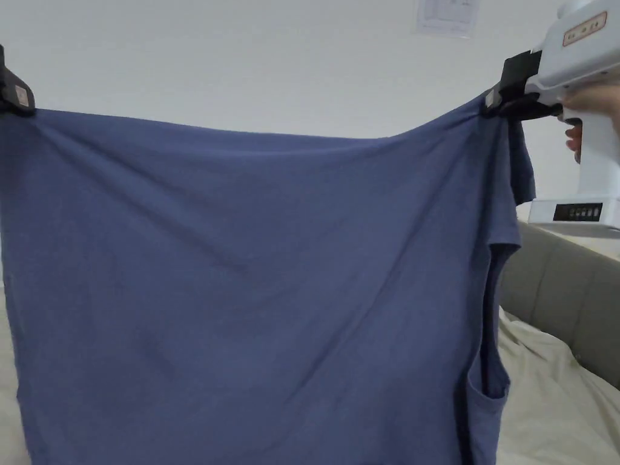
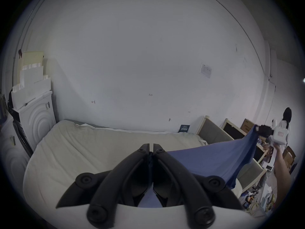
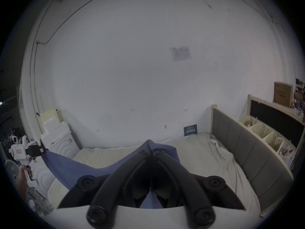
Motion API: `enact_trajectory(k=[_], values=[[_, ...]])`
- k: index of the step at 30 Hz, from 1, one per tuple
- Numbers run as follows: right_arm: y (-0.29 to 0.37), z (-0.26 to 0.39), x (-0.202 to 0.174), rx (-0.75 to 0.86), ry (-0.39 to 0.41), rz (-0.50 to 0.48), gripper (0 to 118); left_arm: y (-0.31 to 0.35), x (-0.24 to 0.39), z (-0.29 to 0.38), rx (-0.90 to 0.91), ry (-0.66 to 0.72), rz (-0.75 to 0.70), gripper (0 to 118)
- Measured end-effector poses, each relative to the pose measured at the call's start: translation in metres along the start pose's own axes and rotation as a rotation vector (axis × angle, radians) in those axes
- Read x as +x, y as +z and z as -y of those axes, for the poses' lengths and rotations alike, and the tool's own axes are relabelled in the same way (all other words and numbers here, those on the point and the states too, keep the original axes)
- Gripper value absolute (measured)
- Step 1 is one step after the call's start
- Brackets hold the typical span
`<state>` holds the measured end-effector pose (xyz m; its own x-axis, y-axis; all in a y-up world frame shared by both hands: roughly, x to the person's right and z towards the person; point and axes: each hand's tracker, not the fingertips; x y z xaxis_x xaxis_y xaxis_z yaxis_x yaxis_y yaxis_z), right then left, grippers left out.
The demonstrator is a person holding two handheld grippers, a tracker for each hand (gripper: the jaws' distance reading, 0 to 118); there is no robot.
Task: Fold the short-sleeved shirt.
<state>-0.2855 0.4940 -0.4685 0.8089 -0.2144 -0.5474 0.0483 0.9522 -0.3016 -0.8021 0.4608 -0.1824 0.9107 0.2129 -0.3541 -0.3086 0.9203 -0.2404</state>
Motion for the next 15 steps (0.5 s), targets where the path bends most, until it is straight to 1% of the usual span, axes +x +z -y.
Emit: enact_trajectory(k=[3, 5, 6, 7, 8, 10, 11, 13, 15], values=[[-0.027, -0.014, -0.005, 0.065, 0.01, 0.041, 2, -0.026, 0.001, -0.008, -0.025, -0.006, -0.046, 5], [-0.046, -0.026, -0.012, 0.073, 0.015, 0.039, 2, -0.044, 0.001, -0.017, -0.003, -0.025, -0.059, 5], [-0.056, -0.033, -0.016, 0.078, 0.032, 0.051, 2, -0.052, 0.001, -0.023, 0.036, -0.06, -0.082, 5], [-0.065, -0.039, -0.02, 0.085, 0.062, 0.073, 2, -0.06, 0.001, -0.028, 0.061, -0.067, -0.089, 5], [-0.074, -0.046, -0.024, 0.092, 0.091, 0.091, 2, -0.07, 0.0, -0.034, 0.067, -0.059, -0.093, 5], [-0.085, -0.053, -0.03, 0.135, 0.118, 0.1, 2, -0.083, -0.001, -0.046, 0.12, -0.052, -0.121, 5], [-0.089, -0.057, -0.034, 0.164, 0.131, 0.107, 2, -0.087, 0.0, -0.048, 0.157, -0.026, -0.137, 5], [-0.099, -0.068, -0.038, 0.193, 0.161, 0.117, 2, -0.088, 0.002, -0.053, 0.268, 0.014, -0.122, 5], [-0.103, -0.072, -0.042, 0.227, 0.199, 0.145, 2, -0.093, 0.001, -0.062, 0.312, 0.013, -0.091, 5]])
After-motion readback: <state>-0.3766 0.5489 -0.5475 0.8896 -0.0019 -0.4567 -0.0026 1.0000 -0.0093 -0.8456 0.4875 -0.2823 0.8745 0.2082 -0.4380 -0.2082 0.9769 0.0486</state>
